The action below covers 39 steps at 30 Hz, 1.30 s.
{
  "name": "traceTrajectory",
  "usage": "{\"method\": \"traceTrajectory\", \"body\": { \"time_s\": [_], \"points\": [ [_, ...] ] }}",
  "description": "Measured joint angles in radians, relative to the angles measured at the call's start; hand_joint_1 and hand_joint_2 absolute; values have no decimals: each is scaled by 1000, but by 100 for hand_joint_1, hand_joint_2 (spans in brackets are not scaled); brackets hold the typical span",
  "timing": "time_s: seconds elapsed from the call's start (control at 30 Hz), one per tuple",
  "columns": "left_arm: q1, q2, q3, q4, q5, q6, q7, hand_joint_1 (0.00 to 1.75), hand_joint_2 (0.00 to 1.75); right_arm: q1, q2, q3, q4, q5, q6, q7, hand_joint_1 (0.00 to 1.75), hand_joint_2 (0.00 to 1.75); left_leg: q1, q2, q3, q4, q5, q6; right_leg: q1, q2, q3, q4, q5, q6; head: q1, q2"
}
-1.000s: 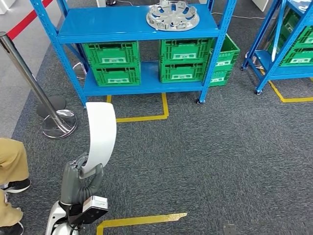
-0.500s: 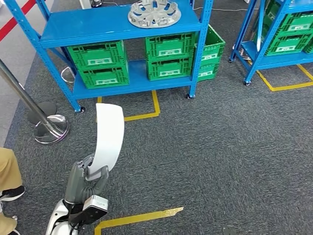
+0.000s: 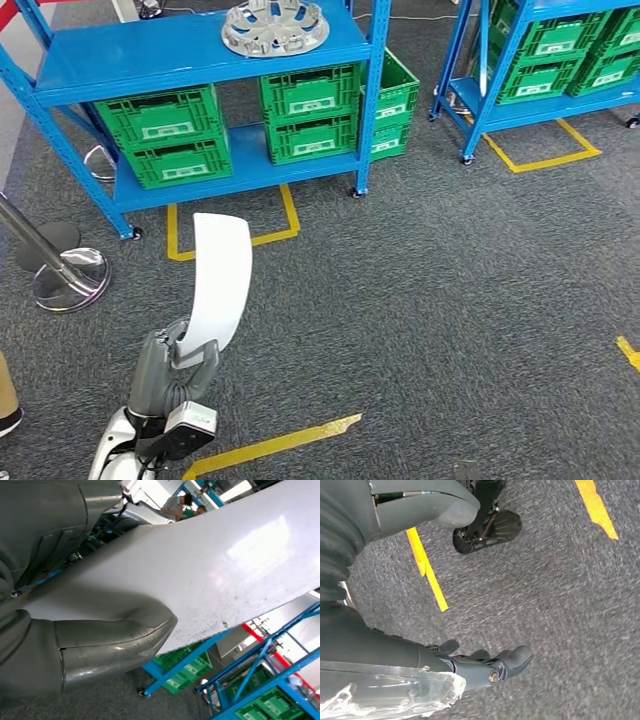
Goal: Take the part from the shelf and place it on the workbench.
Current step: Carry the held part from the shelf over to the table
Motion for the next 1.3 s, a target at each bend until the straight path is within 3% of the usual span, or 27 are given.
{"method": "traceTrajectory", "body": {
  "time_s": [0.03, 0.1, 0.17, 0.2, 0.27, 0.33, 0.37, 0.43, 0.5, 0.57, 0.63, 0.67, 0.7, 0.73, 0.8, 0.83, 0.9, 0.97, 1.03, 1.13, 1.17, 1.2, 1.23, 1.3],
  "points": [
    [-2, -3, 1, 0, 0, 0, -3, 175, 175, -1, 0, -2, 0, 0, 0, 0, 0, 175, 3, 8, 1, -6, 4, 1, 0, -14, -19, 38, -24, 4, 3, 0],
    [-5, -10, 2, 1, -2, 1, -7, 175, 175, -3, -3, -6, 0, 1, 3, 0, 0, 175, 2, 26, -2, -6, 7, 4, -2, -39, -76, 164, -90, 13, 8, 0],
    [-7, -15, 3, 4, -8, 1, -8, 175, 175, -2, -5, -10, 0, 0, -4, 3, 0, 175, 2, 44, -4, -5, 7, 4, -6, -47, -111, 251, -118, 21, 9, 0],
    [-8, -18, 3, 6, -10, 1, -10, 175, 175, 0, -5, -12, 0, 0, -11, 6, 0, 175, 2, 52, -4, -5, 6, 3, -7, -50, -102, 240, -104, 23, 9, 0],
    [-11, -26, 2, 8, -14, 1, -14, 175, 175, 0, -5, -17, 0, -1, -27, 12, 0, 175, 2, 67, -2, -3, 4, -1, -9, -68, -32, 116, -46, 25, 9, 0],
    [-18, -33, 2, 10, -14, 1, -18, 175, 175, -3, -4, -20, 0, -1, -35, 16, 0, 175, -2, 76, -2, 3, 1, -11, -7, -90, 35, -1, -12, 16, 10, 0],
    [-21, -36, 2, 10, -14, 1, -19, 175, 175, -4, -3, -22, 0, -1, -37, 17, 0, 175, -5, 81, -2, 5, 0, -16, -5, -94, 47, -23, -10, 10, 9, 0],
    [-26, -40, 1, 12, -12, 1, -21, 175, 175, -2, -2, -26, 0, -1, -40, 17, 0, 175, -7, 89, -3, 7, 1, -24, -4, -82, 45, -25, -9, -4, 9, 0],
    [-30, -43, 0, 14, -9, -2, -22, 175, 175, 0, -1, -29, 0, -1, -37, 18, 0, 175, -4, 78, -9, 24, -18, -34, -6, -70, 42, -26, -4, -16, 8, 0],
    [-34, -45, -1, 16, -4, -9, -25, 175, 175, -2, -2, -30, 0, 1, -24, 17, 0, 175, 0, 50, -45, 110, -76, -42, -8, -58, 39, -28, 1, -27, 6, 0],
    [-36, -46, -2, 22, -2, -15, -30, 175, 175, -2, -3, -32, 0, 1, -12, 17, 0, 175, 1, 36, -105, 243, -137, -44, -6, -43, 34, -27, 4, -32, 6, 0],
    [-37, -47, -4, 26, -1, -17, -32, 175, 175, -1, -5, -34, 0, 0, -9, 17, 0, 175, 1, 35, -125, 284, -145, -42, -4, -34, 33, -27, 5, -34, 6, 0],
    [-39, -49, -6, 31, -1, -18, -34, 175, 175, 1, -6, -36, 0, -1, -7, 17, 0, 175, 1, 35, -129, 290, -133, -38, -2, -25, 32, -27, 5, -34, 6, 0],
    [-42, -50, -9, 35, -1, -18, -36, 175, 175, 1, -7, -39, 0, -2, -7, 18, 0, 175, 0, 32, -115, 257, -103, -32, 1, -16, 33, -26, 6, -35, 6, 0],
    [-50, -55, -15, 41, 1, -20, -39, 175, 175, 1, -8, -43, 0, -3, -7, 21, 0, 175, -3, 4, -55, 132, -31, -10, 5, 1, 34, -26, 8, -34, 7, 0],
    [-53, -58, -18, 44, 3, -20, -42, 175, 175, 1, -7, -45, 0, -2, -8, 25, 0, 175, -5, -12, -30, 78, -10, 1, 6, 9, 33, -25, 9, -32, 7, 0],
    [-57, -63, -21, 48, 9, -20, -50, 175, 175, 2, -7, -47, 0, 2, -10, 35, 0, 175, -8, -28, -10, 29, -5, 14, 5, 22, 24, -24, 14, -23, 7, 0],
    [-60, -68, -22, 51, 14, -20, -55, 175, 175, 7, -8, -51, 0, 4, -11, 39, 0, 175, -5, -16, -7, 10, -2, 11, 3, 29, 14, -24, 17, -12, 6, 0],
    [-61, -74, -25, 53, 15, -21, -56, 175, 175, 10, -10, -53, 0, 5, -13, 39, 0, 175, 1, 0, -3, -7, 7, 8, 4, 4, -8, 12, -9, -2, 12, 0],
    [-61, -79, -27, 60, 16, -23, -57, 175, 175, 9, -13, -54, 0, 5, -14, 39, 0, 175, 2, 30, -2, -13, 11, 8, -2, -41, -91, 191, -101, 14, 21, 0],
    [-61, -79, -27, 64, 16, -23, -57, 175, 175, 10, -14, -54, 0, 5, -14, 40, 0, 175, 1, 40, -2, -13, 10, 8, -5, -46, -112, 237, -115, 19, 21, 0],
    [-61, -79, -27, 67, 17, -24, -57, 175, 175, 12, -15, -55, 0, 5, -15, 41, 0, 175, 1, 49, -3, -12, 10, 7, -7, -49, -115, 248, -111, 23, 22, 0],
    [-61, -80, -27, 71, 17, -25, -57, 175, 175, 13, -15, -55, 0, 4, -15, 44, 0, 175, 2, 57, -2, -11, 9, 5, -10, -53, -97, 217, -89, 26, 22, 0],
    [-62, -81, -27, 77, 19, -27, -60, 175, 175, 14, -16, -58, 0, 3, -17, 52, 0, 175, 2, 71, 0, -7, 3, -3, -13, -76, -20, 82, -32, 31, 23, 0]
  ]
}}
